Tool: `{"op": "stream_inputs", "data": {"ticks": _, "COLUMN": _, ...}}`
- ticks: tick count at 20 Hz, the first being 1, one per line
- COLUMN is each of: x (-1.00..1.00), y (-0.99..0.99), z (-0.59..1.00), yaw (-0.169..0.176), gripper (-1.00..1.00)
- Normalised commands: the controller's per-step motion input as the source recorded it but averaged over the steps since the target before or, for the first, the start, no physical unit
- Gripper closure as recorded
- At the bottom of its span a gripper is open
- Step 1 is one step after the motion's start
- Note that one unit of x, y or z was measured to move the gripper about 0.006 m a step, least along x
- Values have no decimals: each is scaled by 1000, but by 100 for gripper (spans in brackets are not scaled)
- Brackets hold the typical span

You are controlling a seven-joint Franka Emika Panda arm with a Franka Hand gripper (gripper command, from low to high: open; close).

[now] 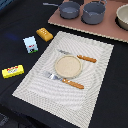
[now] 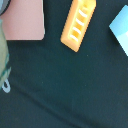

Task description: Place the bread, butter, and milk from the table onto the serving area.

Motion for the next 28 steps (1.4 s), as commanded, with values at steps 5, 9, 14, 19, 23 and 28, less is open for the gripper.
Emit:
{"op": "stream_inputs", "data": {"ticks": 5, "x": -25, "y": -67, "z": -325, "yaw": -5, "gripper": -100}}
{"op": "stream_inputs", "data": {"ticks": 9, "x": -66, "y": -297, "z": -723, "yaw": -37, "gripper": -100}}
{"op": "stream_inputs", "data": {"ticks": 14, "x": -151, "y": -461, "z": -884, "yaw": -70, "gripper": -100}}
{"op": "stream_inputs", "data": {"ticks": 19, "x": -285, "y": -124, "z": -723, "yaw": -89, "gripper": -100}}
{"op": "stream_inputs", "data": {"ticks": 23, "x": -441, "y": 192, "z": -580, "yaw": -153, "gripper": -100}}
{"op": "stream_inputs", "data": {"ticks": 28, "x": -491, "y": 231, "z": -495, "yaw": -146, "gripper": -100}}
